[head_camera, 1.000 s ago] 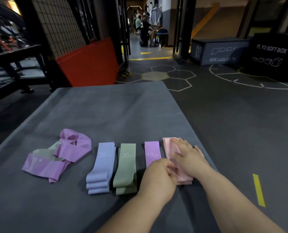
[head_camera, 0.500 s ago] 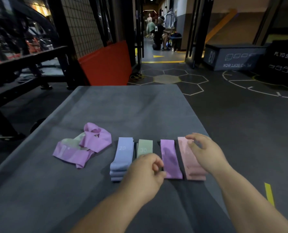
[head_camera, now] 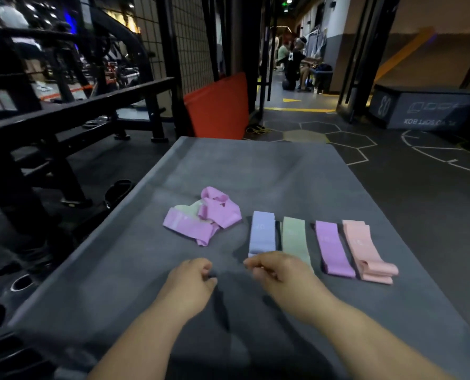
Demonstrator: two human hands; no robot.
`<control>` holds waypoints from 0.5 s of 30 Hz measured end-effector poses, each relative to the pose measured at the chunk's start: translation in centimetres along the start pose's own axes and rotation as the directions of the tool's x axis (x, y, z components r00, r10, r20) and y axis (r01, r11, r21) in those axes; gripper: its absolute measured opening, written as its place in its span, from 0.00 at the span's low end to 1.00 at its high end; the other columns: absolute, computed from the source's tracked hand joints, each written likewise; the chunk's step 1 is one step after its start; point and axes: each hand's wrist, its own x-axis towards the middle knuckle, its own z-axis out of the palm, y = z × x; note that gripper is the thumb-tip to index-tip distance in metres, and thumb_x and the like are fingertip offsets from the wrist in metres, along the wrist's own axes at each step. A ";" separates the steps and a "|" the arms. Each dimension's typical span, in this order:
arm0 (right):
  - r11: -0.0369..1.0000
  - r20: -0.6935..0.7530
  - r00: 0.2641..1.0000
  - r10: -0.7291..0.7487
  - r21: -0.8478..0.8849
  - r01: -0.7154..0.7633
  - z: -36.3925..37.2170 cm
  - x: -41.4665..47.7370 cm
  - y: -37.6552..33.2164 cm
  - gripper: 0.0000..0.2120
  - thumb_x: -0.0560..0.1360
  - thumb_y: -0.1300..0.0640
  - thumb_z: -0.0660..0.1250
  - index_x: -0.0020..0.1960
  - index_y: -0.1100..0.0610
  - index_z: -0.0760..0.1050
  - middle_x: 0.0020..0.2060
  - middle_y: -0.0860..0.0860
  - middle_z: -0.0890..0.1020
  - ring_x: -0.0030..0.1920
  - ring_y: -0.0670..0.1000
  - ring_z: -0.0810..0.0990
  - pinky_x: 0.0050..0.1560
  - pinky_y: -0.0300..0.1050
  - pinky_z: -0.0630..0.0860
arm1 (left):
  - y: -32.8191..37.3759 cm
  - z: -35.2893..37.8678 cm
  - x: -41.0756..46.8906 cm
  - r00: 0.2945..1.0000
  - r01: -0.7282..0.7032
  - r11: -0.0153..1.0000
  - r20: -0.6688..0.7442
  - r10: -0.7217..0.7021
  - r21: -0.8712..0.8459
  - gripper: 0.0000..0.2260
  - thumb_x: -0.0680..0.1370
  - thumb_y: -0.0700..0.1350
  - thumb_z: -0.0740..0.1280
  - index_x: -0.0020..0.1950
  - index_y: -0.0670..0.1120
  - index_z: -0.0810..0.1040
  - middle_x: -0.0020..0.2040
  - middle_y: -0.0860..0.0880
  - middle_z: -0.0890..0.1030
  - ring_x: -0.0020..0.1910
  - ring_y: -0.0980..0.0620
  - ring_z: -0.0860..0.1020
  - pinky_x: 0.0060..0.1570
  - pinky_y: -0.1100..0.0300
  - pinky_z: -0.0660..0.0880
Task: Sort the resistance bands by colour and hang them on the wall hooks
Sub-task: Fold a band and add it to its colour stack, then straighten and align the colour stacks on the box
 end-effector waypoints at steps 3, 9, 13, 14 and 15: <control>0.999 0.102 0.994 -0.024 -0.045 0.028 2.6 0.9 -2.6 0.16 0.80 0.57 0.58 0.66 0.50 0.74 0.63 0.47 0.77 0.62 0.45 0.75 0.57 0.29 0.64 | -0.9 -0.9 -0.1 1.000 -0.013 1.000 0.020 0.013 0.006 0.16 0.77 0.50 0.65 0.64 0.50 0.74 0.63 0.50 0.76 0.62 0.50 0.74 0.62 0.55 0.70; 0.997 0.063 0.995 0.071 -0.011 -0.070 4.8 6.0 -7.0 0.18 0.79 0.62 0.56 0.68 0.59 0.71 0.65 0.56 0.73 0.65 0.55 0.71 0.60 0.38 0.64 | -1.9 -1.9 0.4 0.999 -0.022 0.992 0.041 0.017 0.123 0.15 0.79 0.51 0.60 0.65 0.50 0.72 0.65 0.48 0.74 0.65 0.45 0.71 0.61 0.54 0.70; 0.987 0.021 0.987 0.159 -0.037 -0.158 5.9 11.2 -7.0 0.19 0.78 0.64 0.57 0.69 0.61 0.68 0.63 0.57 0.72 0.64 0.58 0.71 0.53 0.40 0.66 | -2.2 -2.0 0.9 0.998 -0.035 0.990 0.048 0.028 0.139 0.16 0.79 0.51 0.59 0.66 0.51 0.73 0.64 0.48 0.75 0.64 0.44 0.71 0.62 0.54 0.70; 0.980 0.008 0.980 0.200 -0.019 -0.200 6.0 12.3 -6.9 0.22 0.78 0.64 0.57 0.71 0.59 0.65 0.67 0.54 0.68 0.67 0.56 0.69 0.58 0.41 0.66 | -2.2 -2.0 1.0 0.998 -0.038 0.988 0.054 0.030 0.149 0.16 0.79 0.51 0.58 0.66 0.51 0.73 0.63 0.48 0.74 0.64 0.44 0.71 0.61 0.54 0.71; 0.972 -0.006 0.972 0.236 -0.017 -0.236 6.1 13.1 -6.8 0.23 0.78 0.64 0.57 0.73 0.57 0.63 0.70 0.53 0.65 0.68 0.55 0.67 0.62 0.42 0.65 | -2.2 -2.1 1.2 0.998 -0.040 0.987 0.060 0.031 0.156 0.15 0.80 0.51 0.58 0.65 0.51 0.73 0.63 0.48 0.74 0.63 0.44 0.71 0.61 0.54 0.71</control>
